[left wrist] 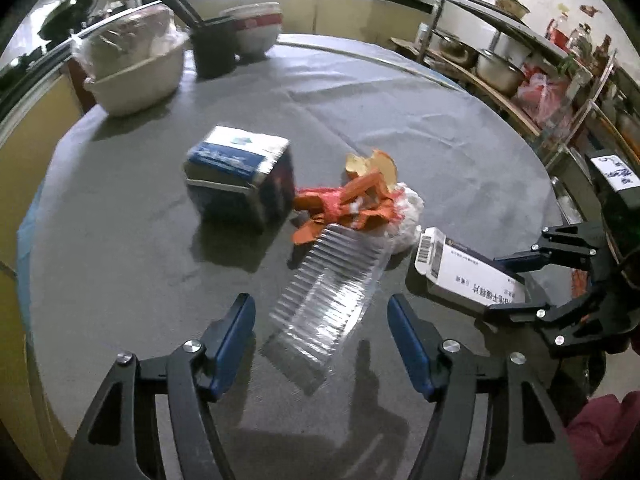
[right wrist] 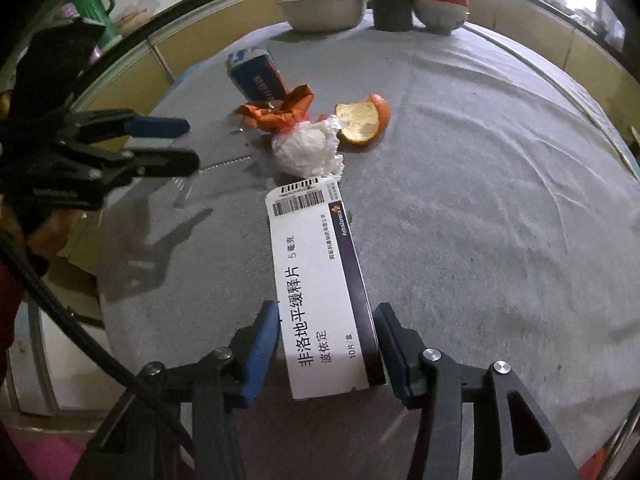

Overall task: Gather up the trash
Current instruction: 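Grasp the white blister card box with the right gripper while the left gripper grasps the clear tray, then carry the white box and clear tray to the red basket and release both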

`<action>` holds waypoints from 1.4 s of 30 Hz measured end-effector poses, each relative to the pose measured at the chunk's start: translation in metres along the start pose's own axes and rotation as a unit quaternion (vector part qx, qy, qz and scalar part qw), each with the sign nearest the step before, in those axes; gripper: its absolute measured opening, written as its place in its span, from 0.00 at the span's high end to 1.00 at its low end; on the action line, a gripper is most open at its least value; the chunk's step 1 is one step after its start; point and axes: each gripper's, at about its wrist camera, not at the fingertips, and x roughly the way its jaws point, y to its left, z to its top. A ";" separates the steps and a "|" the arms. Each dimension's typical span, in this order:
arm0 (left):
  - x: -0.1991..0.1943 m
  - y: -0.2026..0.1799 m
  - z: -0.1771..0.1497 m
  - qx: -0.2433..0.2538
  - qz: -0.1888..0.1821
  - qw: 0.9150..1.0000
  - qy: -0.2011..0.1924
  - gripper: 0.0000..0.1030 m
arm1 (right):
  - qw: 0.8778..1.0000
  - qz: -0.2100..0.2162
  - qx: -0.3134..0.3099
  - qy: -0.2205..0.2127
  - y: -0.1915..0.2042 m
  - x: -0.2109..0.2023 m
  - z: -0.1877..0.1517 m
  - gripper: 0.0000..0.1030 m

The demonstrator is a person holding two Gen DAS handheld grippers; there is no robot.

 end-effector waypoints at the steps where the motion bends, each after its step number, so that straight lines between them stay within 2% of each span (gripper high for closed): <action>1: 0.002 -0.003 0.000 0.005 -0.001 1.000 -0.001 0.34 | 1.000 -0.003 0.004 -0.003 -0.001 -0.001 -0.002 0.49; 2: 0.003 -0.005 0.000 0.009 0.000 1.000 -0.002 0.37 | 1.000 -0.001 0.011 -0.006 -0.003 -0.002 -0.005 0.50; 5: 0.008 -0.008 -0.002 0.005 -0.008 1.000 0.002 0.57 | 0.999 0.018 0.044 -0.016 -0.012 -0.009 -0.022 0.50; 8: 0.013 -0.011 -0.006 -0.007 -0.005 1.000 0.004 0.60 | 0.997 0.027 0.073 -0.029 -0.023 -0.019 -0.033 0.50; 20: -0.002 -0.055 -0.028 -0.042 -0.027 0.999 -0.017 0.60 | 0.982 0.053 0.160 -0.087 -0.047 -0.068 -0.091 0.50; 25: -0.009 -0.081 -0.028 -0.043 -0.027 0.998 -0.022 0.60 | 0.976 0.051 0.188 -0.101 -0.062 -0.082 -0.111 0.50; 35: -0.013 -0.153 -0.006 -0.008 -0.014 1.000 -0.019 0.60 | 0.958 0.039 0.246 -0.141 -0.093 -0.123 -0.162 0.50; 42: -0.004 -0.215 0.011 0.047 -0.039 0.998 -0.008 0.60 | 0.944 0.024 0.287 -0.160 -0.116 -0.146 -0.201 0.50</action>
